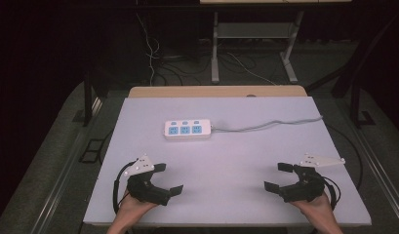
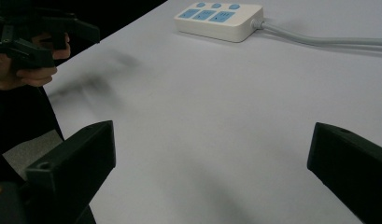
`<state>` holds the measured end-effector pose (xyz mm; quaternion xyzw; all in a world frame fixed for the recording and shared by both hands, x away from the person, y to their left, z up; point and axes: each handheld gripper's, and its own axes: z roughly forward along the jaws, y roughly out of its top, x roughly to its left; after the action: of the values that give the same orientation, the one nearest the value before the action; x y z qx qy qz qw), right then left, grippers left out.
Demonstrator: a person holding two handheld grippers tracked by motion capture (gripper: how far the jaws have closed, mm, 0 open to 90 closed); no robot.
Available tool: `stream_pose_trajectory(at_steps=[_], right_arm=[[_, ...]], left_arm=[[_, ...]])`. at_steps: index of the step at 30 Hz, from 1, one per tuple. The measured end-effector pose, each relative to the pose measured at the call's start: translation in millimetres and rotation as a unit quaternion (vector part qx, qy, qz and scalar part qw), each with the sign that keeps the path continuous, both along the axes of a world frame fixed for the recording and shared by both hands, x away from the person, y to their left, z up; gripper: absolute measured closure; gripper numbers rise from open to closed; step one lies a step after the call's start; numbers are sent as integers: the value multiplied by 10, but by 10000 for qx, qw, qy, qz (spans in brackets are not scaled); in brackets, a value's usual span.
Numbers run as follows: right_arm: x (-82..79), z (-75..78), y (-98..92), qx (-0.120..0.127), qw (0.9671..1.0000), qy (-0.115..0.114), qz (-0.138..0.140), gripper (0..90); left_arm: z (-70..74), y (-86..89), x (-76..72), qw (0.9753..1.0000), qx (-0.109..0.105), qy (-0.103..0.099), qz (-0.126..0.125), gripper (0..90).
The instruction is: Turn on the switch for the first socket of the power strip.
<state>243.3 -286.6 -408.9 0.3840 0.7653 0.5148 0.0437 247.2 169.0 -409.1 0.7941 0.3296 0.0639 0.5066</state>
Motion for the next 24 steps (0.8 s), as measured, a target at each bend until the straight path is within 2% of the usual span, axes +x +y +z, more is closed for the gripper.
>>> stream_pose_trajectory(at_steps=[24], right_arm=[[0,-20,-16,-153,9998,97,1,8]], left_arm=[[31,-13,-16,9999,104,34,-111,0]])
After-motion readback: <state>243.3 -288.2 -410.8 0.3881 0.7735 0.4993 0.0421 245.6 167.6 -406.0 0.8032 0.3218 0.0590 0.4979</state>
